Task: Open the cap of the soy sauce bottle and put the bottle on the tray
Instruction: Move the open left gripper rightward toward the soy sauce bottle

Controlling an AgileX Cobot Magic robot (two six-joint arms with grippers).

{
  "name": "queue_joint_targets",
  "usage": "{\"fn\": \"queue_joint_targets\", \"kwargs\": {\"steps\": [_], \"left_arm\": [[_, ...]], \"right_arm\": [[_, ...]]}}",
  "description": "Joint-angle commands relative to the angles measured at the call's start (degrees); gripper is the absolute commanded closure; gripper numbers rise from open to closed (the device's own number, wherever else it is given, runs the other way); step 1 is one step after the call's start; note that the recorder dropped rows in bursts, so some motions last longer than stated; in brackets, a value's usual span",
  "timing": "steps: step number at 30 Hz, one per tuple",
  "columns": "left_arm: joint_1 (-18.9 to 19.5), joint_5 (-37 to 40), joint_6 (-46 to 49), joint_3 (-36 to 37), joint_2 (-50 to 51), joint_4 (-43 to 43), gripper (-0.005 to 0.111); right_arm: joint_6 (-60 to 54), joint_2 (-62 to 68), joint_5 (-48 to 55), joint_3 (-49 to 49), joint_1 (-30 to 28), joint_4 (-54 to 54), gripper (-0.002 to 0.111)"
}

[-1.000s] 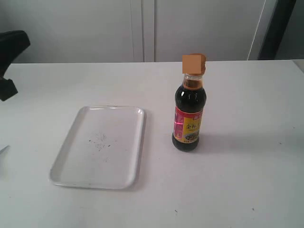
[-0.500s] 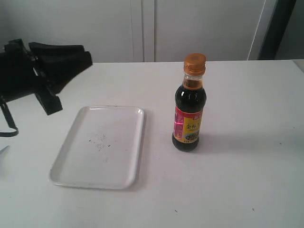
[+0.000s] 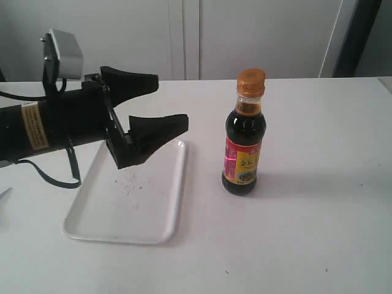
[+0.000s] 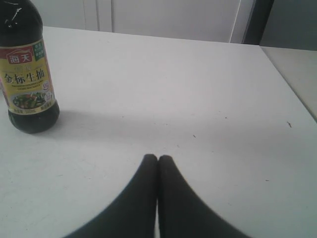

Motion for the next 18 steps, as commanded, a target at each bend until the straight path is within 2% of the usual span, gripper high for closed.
{"fn": "queue_joint_targets", "kwargs": {"steps": [1,7,18], "left_arm": [[-2.53,-0.61,-1.1,-4.08,4.23,-0.41,0.002],[-6.2,-0.61,-2.89,-9.76,10.15,-0.41,0.002],[-8.25,-0.61,-3.71,-16.69,18.64,-1.8,0.002]], "right_arm": [[0.14,-0.28,-0.06,0.31,-0.2,-0.18,0.108],[0.14,-0.28,-0.06,0.31,-0.2,-0.18,0.108],[0.14,-0.28,-0.06,0.31,-0.2,-0.18,0.108]]}}
